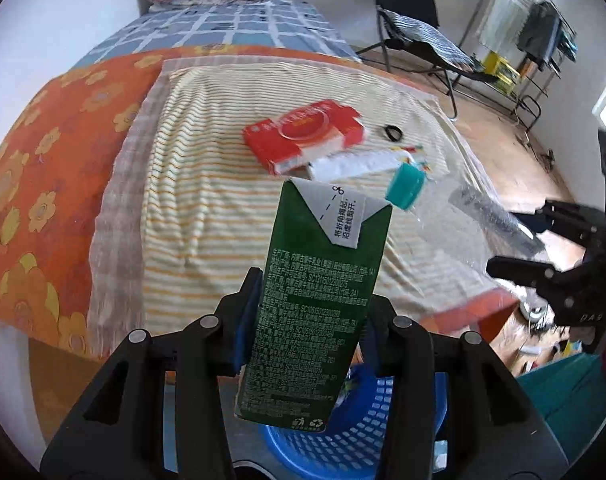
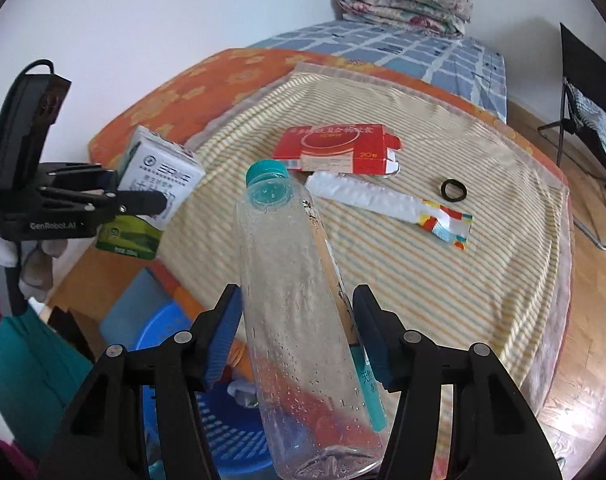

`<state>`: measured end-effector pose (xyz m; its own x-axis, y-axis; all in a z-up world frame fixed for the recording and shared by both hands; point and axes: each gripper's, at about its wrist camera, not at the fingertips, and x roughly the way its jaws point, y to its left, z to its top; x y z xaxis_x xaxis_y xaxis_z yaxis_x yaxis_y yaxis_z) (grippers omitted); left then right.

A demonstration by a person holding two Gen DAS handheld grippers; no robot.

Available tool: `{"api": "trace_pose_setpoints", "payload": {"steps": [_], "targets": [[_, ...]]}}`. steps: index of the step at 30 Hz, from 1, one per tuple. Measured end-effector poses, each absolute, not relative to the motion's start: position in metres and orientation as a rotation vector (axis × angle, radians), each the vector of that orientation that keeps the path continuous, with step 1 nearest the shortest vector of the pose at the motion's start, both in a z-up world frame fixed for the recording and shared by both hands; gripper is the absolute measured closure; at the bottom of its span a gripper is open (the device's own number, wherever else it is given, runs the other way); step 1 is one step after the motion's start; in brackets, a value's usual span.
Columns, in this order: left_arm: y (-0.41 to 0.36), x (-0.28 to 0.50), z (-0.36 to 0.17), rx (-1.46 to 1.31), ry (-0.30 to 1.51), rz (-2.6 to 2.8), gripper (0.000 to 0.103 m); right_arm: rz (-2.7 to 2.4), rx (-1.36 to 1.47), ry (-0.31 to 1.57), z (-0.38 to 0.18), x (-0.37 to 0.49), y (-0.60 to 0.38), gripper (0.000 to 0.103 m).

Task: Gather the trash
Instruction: 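Carry the carton and bottle in both grippers toward the blue basket, then open the left gripper dropping the carton while the right drops the bottle into the basket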

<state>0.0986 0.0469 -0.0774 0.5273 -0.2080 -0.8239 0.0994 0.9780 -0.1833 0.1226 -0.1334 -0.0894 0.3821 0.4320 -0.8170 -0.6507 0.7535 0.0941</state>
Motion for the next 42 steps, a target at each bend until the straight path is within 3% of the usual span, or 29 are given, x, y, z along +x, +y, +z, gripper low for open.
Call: {"api": "trace_pose_setpoints", "payload": {"steps": [8, 17, 30, 42], "targets": [[0.026, 0.053, -0.083, -0.099, 0.993, -0.222, 0.059, 0.741, -0.208, 0.941, -0.088, 0.081, -0.141, 0.047], [0.023, 0.026, -0.112, -0.075, 1.053, -0.217, 0.059, 0.764, -0.204, 1.042, -0.125, 0.047, -0.148, 0.047], [0.007, 0.011, -0.153, -0.037, 1.153, -0.232, 0.059, 0.765, -0.243, 1.215, -0.182, 0.025, -0.136, 0.046], [-0.001, 0.01, -0.164, -0.025, 1.183, -0.244, 0.059, 0.729, -0.258, 1.293, -0.2, 0.029, -0.128, 0.046]]}}
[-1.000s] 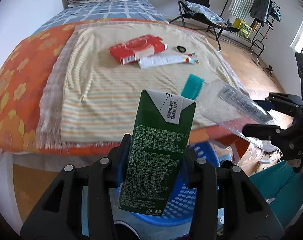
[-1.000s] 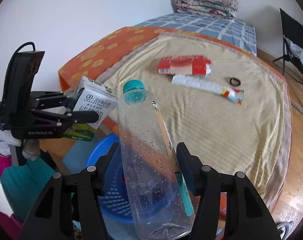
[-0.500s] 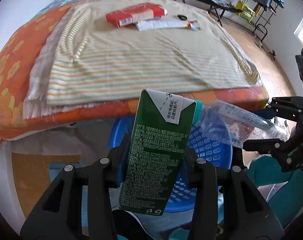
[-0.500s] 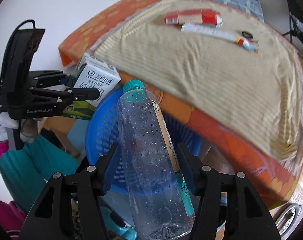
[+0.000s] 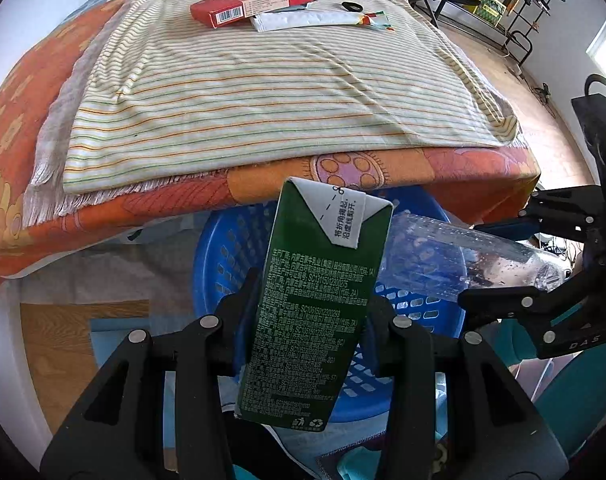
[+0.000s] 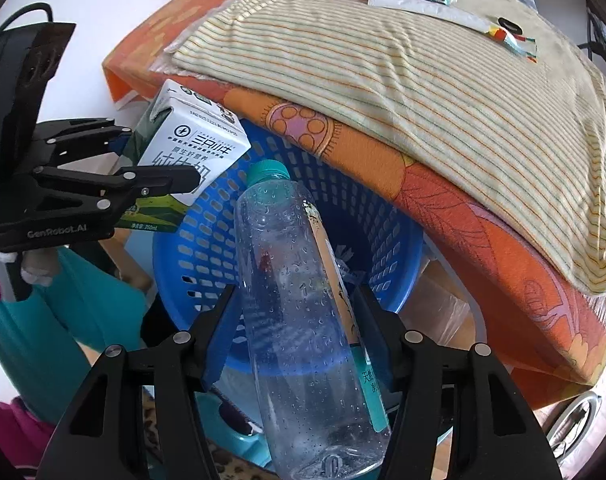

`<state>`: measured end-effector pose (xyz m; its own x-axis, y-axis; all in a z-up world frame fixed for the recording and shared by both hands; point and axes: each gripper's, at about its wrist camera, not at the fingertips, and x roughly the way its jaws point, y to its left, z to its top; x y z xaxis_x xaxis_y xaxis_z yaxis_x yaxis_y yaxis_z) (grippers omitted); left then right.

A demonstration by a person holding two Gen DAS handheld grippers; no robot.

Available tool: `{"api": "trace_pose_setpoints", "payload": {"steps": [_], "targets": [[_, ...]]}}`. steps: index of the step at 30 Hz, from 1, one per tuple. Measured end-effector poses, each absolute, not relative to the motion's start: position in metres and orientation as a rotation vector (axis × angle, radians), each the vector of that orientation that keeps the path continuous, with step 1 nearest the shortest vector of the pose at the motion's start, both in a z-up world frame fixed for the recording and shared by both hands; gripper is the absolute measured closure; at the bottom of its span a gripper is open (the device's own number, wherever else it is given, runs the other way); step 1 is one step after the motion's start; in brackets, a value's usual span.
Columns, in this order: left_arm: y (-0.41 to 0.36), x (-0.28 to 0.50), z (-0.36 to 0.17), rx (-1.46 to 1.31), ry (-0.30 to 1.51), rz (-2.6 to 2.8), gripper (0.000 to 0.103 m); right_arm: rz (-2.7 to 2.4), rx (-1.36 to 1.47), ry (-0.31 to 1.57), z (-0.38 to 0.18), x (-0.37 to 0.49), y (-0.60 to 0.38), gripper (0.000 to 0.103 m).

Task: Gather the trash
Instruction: 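Open the left gripper dropping the carton while the right drops the bottle into the basket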

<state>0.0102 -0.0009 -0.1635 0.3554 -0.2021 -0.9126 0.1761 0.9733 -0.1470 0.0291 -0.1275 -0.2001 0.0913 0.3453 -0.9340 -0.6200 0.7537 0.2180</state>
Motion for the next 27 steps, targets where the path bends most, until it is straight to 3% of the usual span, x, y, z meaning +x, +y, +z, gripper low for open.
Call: {"api": "trace_pose_setpoints", "payload": {"steps": [9, 14, 27], "targets": [[-0.001, 0.011, -0.163, -0.021, 1.181, -0.238, 0.059, 0.734, -0.266, 1.274, -0.194, 0.032, -0.115, 0.044], [0.001, 0.012, -0.163, -0.03, 1.181, -0.224, 0.051, 0.734, -0.302, 1.244, -0.187, 0.032, -0.109, 0.044], [0.002, 0.013, -0.16, -0.03, 1.168, -0.214, 0.051, 0.703, -0.262, 1.202, -0.171, 0.04, -0.12, 0.044]]}}
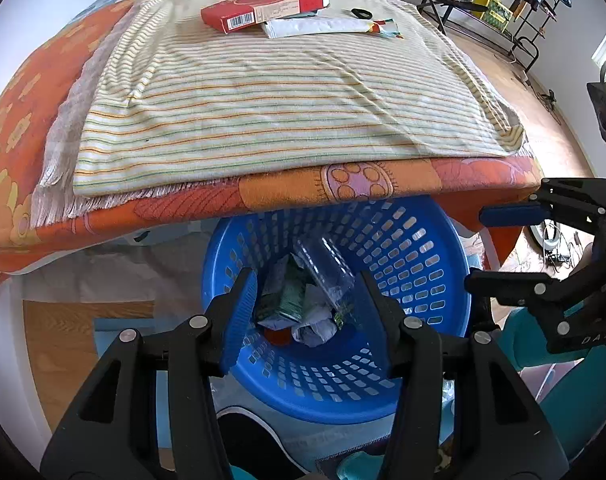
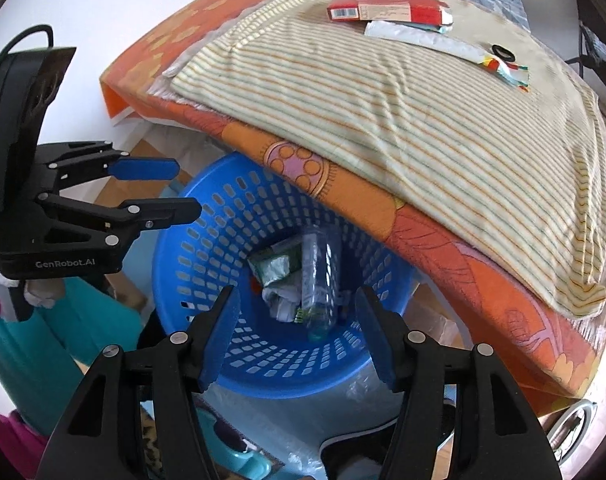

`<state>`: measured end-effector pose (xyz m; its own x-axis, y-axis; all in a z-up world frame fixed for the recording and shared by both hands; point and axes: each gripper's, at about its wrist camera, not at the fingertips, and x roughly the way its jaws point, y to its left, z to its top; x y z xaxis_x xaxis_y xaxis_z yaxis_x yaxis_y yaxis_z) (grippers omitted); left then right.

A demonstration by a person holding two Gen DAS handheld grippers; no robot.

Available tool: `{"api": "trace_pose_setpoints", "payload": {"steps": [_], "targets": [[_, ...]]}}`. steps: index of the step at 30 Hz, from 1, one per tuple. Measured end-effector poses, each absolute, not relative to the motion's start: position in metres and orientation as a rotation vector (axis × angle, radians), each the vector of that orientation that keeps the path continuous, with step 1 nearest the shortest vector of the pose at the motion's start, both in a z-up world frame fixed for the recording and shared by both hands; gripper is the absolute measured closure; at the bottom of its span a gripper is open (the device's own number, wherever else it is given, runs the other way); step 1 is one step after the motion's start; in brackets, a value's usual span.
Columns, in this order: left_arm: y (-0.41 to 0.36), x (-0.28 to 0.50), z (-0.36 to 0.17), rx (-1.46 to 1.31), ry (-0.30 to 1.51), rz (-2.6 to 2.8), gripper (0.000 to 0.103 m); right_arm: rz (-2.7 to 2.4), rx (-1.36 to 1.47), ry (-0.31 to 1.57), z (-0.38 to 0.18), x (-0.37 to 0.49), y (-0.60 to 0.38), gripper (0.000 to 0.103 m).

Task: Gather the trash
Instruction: 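Open the left gripper dropping the carton while the right drops the bottle into the basket, then move the left gripper to the red box while the right moves to the white tube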

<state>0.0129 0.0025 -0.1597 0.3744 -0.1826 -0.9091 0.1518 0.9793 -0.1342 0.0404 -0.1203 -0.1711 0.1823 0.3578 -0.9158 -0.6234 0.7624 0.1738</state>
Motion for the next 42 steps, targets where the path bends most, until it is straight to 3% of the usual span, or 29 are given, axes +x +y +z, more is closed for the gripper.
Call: {"api": "trace_pose_setpoints", "payload": {"steps": [22, 26, 34, 36, 38, 42], "targets": [[0.007, 0.059, -0.128, -0.039, 1.073, -0.214, 0.05, 0.569, 0.019, 1.068, -0.121, 0.094, -0.166, 0.044], [0.005, 0.082, -0.111, -0.017, 1.018, -0.208, 0.033, 0.526, 0.057, 1.059, -0.116, 0.114, -0.172, 0.044], [0.006, 0.15, -0.088, 0.019, 0.969, -0.212, 0.032, 0.482, 0.137, 1.071, -0.115, 0.147, -0.181, 0.044], [0.005, 0.166, -0.085, 0.043, 0.961, -0.21, 0.029, 0.474, 0.153, 1.076, -0.115, 0.153, -0.185, 0.044], [0.001, 0.186, -0.086, 0.082, 0.966, -0.219, 0.019, 0.463, 0.188, 1.085, -0.116, 0.16, -0.192, 0.044], [-0.01, 0.217, -0.098, 0.195, 0.971, -0.207, 0.019, 0.443, 0.255, 1.103, -0.119, 0.171, -0.204, 0.044]]}}
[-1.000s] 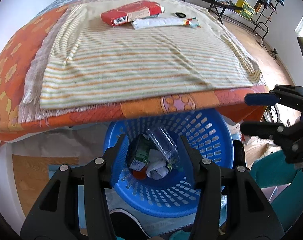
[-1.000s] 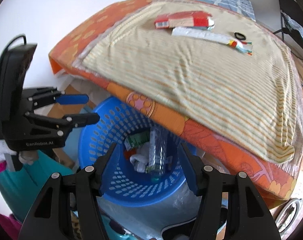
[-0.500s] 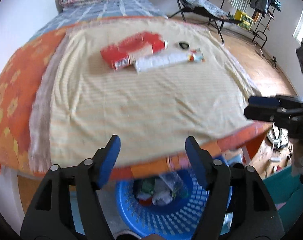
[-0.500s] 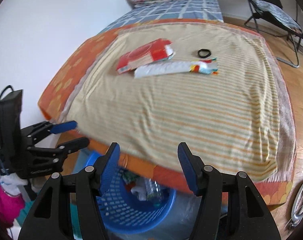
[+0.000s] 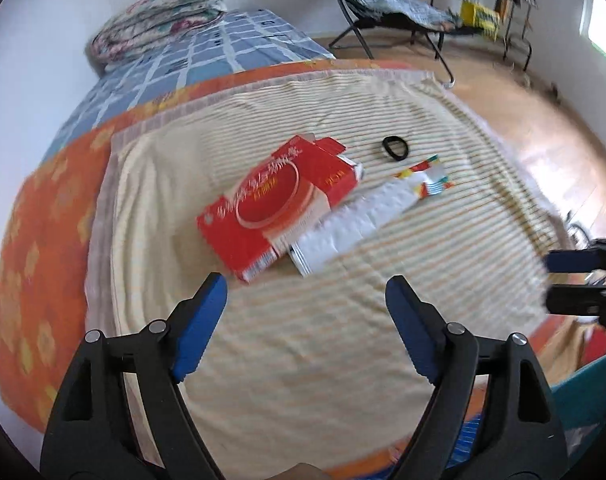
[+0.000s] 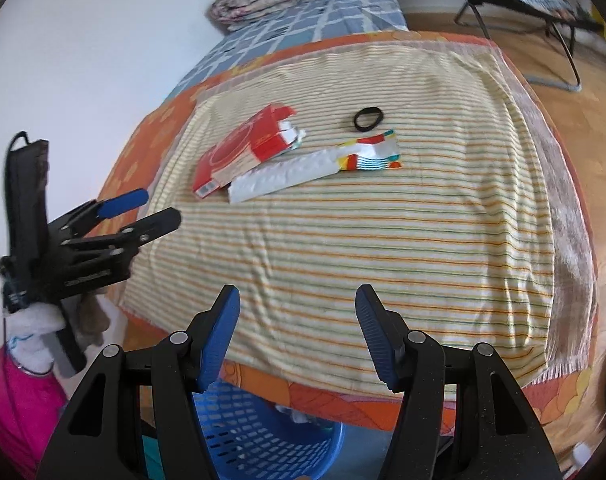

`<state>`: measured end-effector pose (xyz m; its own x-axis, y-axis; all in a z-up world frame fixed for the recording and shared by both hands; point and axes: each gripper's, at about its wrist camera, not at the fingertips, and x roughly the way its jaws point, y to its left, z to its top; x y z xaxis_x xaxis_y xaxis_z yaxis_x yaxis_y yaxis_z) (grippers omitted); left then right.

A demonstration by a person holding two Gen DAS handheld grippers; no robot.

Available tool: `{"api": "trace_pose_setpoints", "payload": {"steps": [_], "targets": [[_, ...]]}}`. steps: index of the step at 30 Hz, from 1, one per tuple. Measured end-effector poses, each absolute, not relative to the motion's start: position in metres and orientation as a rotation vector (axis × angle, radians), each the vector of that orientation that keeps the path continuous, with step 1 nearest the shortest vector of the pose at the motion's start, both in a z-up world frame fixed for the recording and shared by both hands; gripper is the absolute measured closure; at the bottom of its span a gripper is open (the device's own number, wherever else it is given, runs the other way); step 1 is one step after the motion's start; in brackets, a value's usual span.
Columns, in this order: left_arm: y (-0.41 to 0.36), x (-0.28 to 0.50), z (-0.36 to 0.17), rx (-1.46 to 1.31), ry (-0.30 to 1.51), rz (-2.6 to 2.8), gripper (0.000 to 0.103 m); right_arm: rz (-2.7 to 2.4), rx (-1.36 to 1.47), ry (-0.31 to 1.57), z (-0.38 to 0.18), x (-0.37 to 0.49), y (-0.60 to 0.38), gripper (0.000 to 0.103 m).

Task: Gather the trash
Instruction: 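Move the left gripper to the red box while the right moves to the white tube, then grasp the red box with the left gripper while the right grasps the white tube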

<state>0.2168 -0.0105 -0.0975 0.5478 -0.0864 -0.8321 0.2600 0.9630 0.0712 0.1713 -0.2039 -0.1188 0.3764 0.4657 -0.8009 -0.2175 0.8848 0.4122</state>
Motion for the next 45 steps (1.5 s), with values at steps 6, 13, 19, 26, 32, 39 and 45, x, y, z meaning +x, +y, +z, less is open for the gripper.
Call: {"api": "trace_pose_setpoints", "payload": {"steps": [6, 13, 19, 26, 32, 39, 45], "targets": [[-0.015, 0.258, -0.11, 0.227, 0.987, -0.203, 0.019, 0.43, 0.28, 1.103, -0.12, 0.184, -0.209, 0.044], [-0.039, 0.29, -0.131, 0.414, 1.015, -0.214, 0.019, 0.423, 0.328, 1.113, -0.119, 0.202, -0.204, 0.044], [-0.025, 0.315, -0.156, 0.422, 1.057, -0.104, 0.019, 0.427, 0.328, 1.112, -0.119, 0.219, -0.193, 0.044], [0.024, 0.341, -0.128, 0.069, 1.072, -0.194, 0.019, 0.386, 0.437, 1.15, -0.134, 0.253, -0.186, 0.044], [0.053, 0.367, -0.13, -0.117, 1.062, -0.184, 0.019, 0.302, 0.632, 1.222, -0.169, 0.278, -0.192, 0.044], [0.077, 0.385, -0.155, -0.278, 1.122, -0.216, 0.019, 0.224, 0.713, 1.235, -0.189, 0.296, -0.195, 0.044], [0.085, 0.376, -0.163, -0.358, 1.156, -0.278, 0.019, 0.194, 0.807, 1.19, -0.196, 0.311, -0.204, 0.044]]}}
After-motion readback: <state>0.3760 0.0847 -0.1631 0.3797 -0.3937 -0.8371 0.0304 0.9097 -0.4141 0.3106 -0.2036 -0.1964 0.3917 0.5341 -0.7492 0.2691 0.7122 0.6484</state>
